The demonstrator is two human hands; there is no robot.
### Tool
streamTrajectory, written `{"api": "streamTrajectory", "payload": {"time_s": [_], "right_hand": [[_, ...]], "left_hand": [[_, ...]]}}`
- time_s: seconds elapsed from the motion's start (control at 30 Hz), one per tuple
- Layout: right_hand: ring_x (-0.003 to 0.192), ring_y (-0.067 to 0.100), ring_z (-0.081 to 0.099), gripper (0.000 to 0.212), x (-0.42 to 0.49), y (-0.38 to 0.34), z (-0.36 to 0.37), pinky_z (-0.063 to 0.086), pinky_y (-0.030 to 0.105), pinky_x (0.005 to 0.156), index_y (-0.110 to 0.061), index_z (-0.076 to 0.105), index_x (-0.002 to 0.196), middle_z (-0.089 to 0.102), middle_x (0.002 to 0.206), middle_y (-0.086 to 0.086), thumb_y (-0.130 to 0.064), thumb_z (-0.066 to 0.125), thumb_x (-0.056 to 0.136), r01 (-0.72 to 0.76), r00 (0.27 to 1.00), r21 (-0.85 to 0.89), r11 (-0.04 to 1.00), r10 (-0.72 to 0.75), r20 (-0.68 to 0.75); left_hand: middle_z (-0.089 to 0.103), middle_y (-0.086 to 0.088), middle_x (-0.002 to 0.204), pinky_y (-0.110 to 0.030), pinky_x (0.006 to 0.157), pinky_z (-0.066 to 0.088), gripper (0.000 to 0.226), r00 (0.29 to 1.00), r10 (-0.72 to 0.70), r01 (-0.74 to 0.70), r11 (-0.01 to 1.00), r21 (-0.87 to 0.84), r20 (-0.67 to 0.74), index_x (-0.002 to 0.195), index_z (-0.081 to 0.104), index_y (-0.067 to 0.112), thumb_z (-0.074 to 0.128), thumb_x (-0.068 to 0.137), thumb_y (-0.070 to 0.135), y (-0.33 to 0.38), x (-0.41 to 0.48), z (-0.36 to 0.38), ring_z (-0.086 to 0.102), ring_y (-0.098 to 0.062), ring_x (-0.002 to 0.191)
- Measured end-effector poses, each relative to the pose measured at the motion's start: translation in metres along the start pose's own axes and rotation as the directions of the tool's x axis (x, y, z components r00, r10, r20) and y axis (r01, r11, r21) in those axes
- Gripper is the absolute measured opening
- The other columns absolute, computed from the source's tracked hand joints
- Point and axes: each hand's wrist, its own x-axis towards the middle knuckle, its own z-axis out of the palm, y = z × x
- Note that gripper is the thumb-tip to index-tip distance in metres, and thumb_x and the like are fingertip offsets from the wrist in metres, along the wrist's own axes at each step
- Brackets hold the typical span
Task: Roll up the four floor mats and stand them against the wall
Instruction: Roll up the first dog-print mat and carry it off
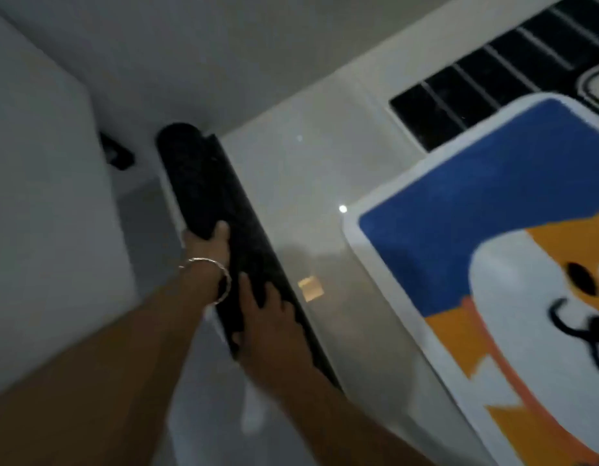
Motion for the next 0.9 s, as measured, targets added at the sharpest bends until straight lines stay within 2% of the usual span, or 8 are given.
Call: {"api": "streamTrajectory", "payload": {"time_s": [0.13, 0.27, 0.4, 0.6, 0.7, 0.8, 0.83, 0.9], "right_hand": [[0.135, 0.035, 0.025, 0.080, 0.015, -0.032, 0.007, 0.034, 0.045, 0.104, -0.034, -0.010, 0.150, 0.007, 0.156, 0.009, -0.031, 0.048, 0.095, 0.064, 0.998, -0.027, 0.998, -0.063, 0.022], [0.135, 0.032, 0.026, 0.078, 0.026, -0.042, 0.009, 0.038, 0.041, 0.103, -0.034, -0.010, 0.149, 0.009, 0.154, 0.005, -0.035, 0.046, 0.096, 0.095, 0.995, -0.071, 0.993, -0.097, -0.029], [0.133, 0.029, 0.028, 0.078, 0.031, -0.047, 0.009, 0.038, 0.039, 0.103, -0.035, -0.009, 0.149, 0.013, 0.152, 0.004, -0.036, 0.047, 0.094, 0.124, 0.988, -0.080, 0.989, -0.131, -0.085], [0.132, 0.031, 0.026, 0.078, 0.030, -0.041, 0.007, 0.037, 0.041, 0.103, -0.036, -0.006, 0.149, 0.014, 0.149, 0.004, -0.036, 0.049, 0.093, 0.160, 0.982, -0.109, 0.981, -0.169, -0.081], [0.130, 0.030, 0.028, 0.078, 0.029, -0.042, 0.011, 0.038, 0.041, 0.101, -0.038, -0.004, 0.148, 0.016, 0.148, 0.004, -0.034, 0.050, 0.091, 0.162, 0.981, -0.111, 0.980, -0.173, -0.093], [0.130, 0.029, 0.028, 0.079, 0.029, -0.045, 0.012, 0.039, 0.041, 0.100, -0.040, -0.001, 0.147, 0.018, 0.146, 0.004, -0.032, 0.053, 0.090, 0.172, 0.977, -0.107, 0.979, -0.183, -0.105], [0.130, 0.029, 0.027, 0.079, 0.030, -0.045, 0.012, 0.039, 0.041, 0.100, -0.040, -0.001, 0.147, 0.018, 0.146, 0.004, -0.032, 0.053, 0.090, 0.174, 0.976, -0.112, 0.978, -0.186, -0.110], [0.129, 0.029, 0.027, 0.079, 0.031, -0.043, 0.011, 0.038, 0.042, 0.099, -0.040, 0.000, 0.148, 0.017, 0.146, 0.005, -0.033, 0.053, 0.090, 0.183, 0.972, -0.135, 0.974, -0.199, -0.120]], "left_hand": [[0.044, -0.026, 0.138, -0.045, 0.106, 0.035, 0.071, 0.998, 0.026, -0.024, 0.999, 0.038, -0.051, 0.144, 0.030, 0.005, 0.059, 0.089, 0.038, 0.008, 0.014, -0.023, 0.043, -0.040, 0.126], [0.042, -0.017, 0.140, -0.048, 0.104, 0.039, 0.085, 1.000, 0.029, -0.029, 0.999, -0.033, -0.001, 0.149, 0.018, 0.016, 0.064, 0.082, 0.044, 0.016, 0.015, -0.036, 0.047, -0.038, 0.123], [0.056, -0.016, 0.123, -0.048, 0.096, 0.047, 0.084, 1.000, 0.001, 0.002, 0.991, -0.133, 0.017, 0.140, 0.033, 0.017, 0.056, 0.063, 0.042, 0.017, 0.023, -0.048, 0.057, -0.036, 0.109], [0.048, -0.020, 0.132, -0.049, 0.103, 0.039, 0.075, 0.994, -0.078, 0.091, 0.977, -0.193, 0.077, 0.145, 0.024, 0.016, 0.053, 0.077, 0.029, 0.017, 0.025, -0.047, 0.051, -0.038, 0.116], [0.041, -0.017, 0.138, -0.049, 0.104, 0.038, 0.084, 0.992, -0.108, 0.113, 0.989, -0.092, 0.057, 0.149, 0.014, 0.024, 0.058, 0.079, 0.041, 0.015, 0.020, -0.047, 0.046, -0.038, 0.121], [0.043, -0.013, 0.134, -0.050, 0.100, 0.043, 0.109, 0.993, -0.083, 0.089, 0.993, -0.075, 0.078, 0.146, 0.016, 0.030, 0.075, 0.058, 0.053, 0.011, 0.018, -0.048, 0.049, -0.038, 0.118], [0.048, -0.013, 0.131, -0.050, 0.097, 0.046, 0.112, 0.992, -0.083, 0.096, 0.986, -0.136, 0.093, 0.143, 0.022, 0.030, 0.076, 0.048, 0.053, 0.012, 0.019, -0.048, 0.053, -0.037, 0.113], [0.055, -0.014, 0.122, -0.050, 0.093, 0.049, 0.104, 0.990, -0.095, 0.117, 0.966, -0.232, 0.105, 0.139, 0.029, 0.026, 0.073, 0.046, 0.044, 0.010, 0.024, -0.046, 0.058, -0.036, 0.105]]}}
